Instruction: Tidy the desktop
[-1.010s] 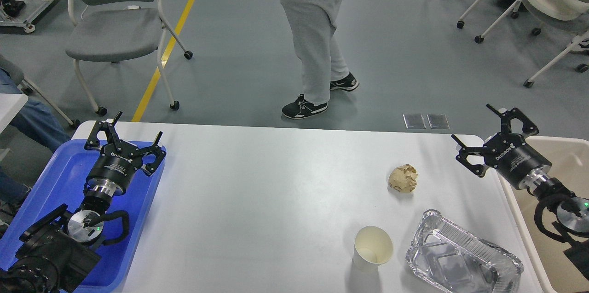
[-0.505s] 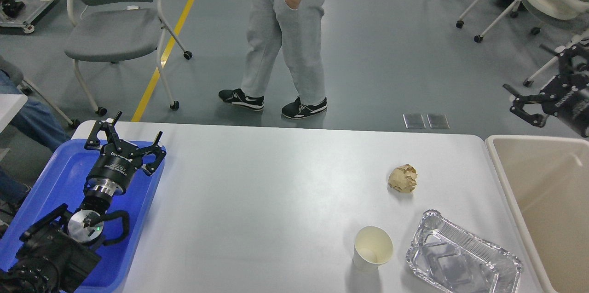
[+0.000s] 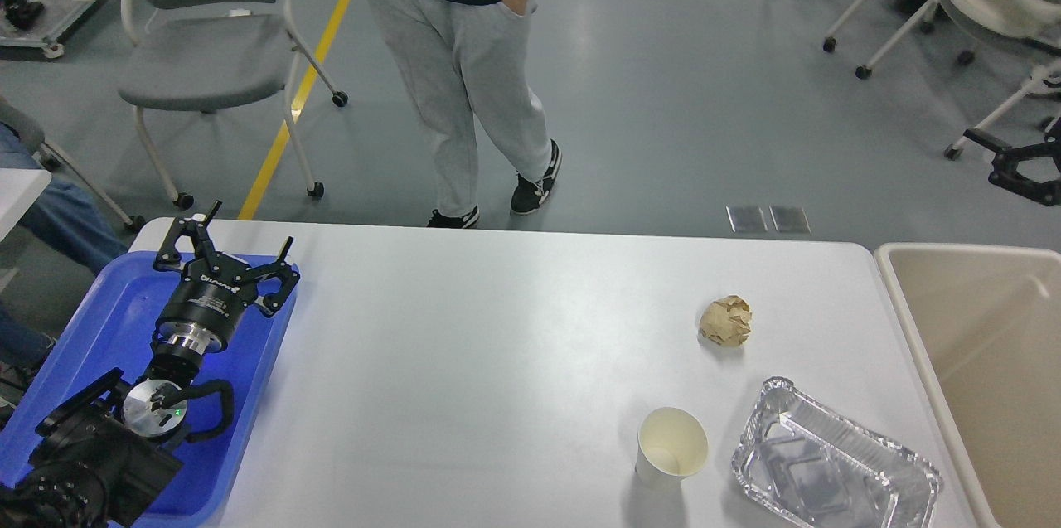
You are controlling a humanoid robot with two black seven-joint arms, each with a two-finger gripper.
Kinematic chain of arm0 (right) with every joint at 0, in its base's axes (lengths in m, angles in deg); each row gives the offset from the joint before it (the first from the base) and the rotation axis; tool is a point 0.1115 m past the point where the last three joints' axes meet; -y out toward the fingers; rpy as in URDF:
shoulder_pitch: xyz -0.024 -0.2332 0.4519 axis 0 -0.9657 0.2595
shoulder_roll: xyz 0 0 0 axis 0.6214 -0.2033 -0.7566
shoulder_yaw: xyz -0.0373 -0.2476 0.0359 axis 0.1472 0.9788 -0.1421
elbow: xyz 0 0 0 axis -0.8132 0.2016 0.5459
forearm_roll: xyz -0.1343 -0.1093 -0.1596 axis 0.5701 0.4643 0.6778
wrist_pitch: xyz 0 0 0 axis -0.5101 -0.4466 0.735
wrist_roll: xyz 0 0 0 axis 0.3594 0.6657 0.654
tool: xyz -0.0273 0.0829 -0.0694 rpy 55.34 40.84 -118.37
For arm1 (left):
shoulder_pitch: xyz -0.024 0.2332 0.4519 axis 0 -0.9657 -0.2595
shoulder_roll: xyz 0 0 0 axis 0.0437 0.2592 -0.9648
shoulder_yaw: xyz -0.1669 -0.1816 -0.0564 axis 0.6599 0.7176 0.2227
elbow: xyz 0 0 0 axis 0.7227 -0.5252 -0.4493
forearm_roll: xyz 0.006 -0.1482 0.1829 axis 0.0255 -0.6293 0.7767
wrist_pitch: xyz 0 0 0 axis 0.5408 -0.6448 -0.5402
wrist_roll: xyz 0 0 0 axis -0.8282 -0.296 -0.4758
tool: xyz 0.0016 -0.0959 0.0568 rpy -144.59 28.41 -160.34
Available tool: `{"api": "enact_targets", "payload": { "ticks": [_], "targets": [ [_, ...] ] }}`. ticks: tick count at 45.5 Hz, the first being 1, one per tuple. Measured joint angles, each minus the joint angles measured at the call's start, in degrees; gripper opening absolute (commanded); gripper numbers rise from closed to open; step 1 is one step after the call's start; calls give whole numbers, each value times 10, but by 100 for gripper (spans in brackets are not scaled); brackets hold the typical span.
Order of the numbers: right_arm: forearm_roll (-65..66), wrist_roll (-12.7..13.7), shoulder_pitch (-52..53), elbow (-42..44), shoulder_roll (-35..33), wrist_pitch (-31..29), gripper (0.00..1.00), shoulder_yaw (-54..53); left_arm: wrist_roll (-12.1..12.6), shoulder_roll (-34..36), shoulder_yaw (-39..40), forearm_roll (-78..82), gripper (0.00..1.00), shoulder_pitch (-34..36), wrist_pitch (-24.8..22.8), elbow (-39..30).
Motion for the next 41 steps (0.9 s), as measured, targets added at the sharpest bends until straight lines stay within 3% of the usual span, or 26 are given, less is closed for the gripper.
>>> {"api": "enact_targets", "payload": {
  "ticks": [19,27,41],
  "targets": [
    [174,-3,36,-237,-94,58,100,90,0,1,0,0,100,0,0,0],
    [251,-4,62,-317,-97,94,100,150,0,1,0,0,100,0,0,0],
    [333,-10,77,-374,-66,151,100,249,0,3,0,0,100,-1,0,-1]
  ]
}}
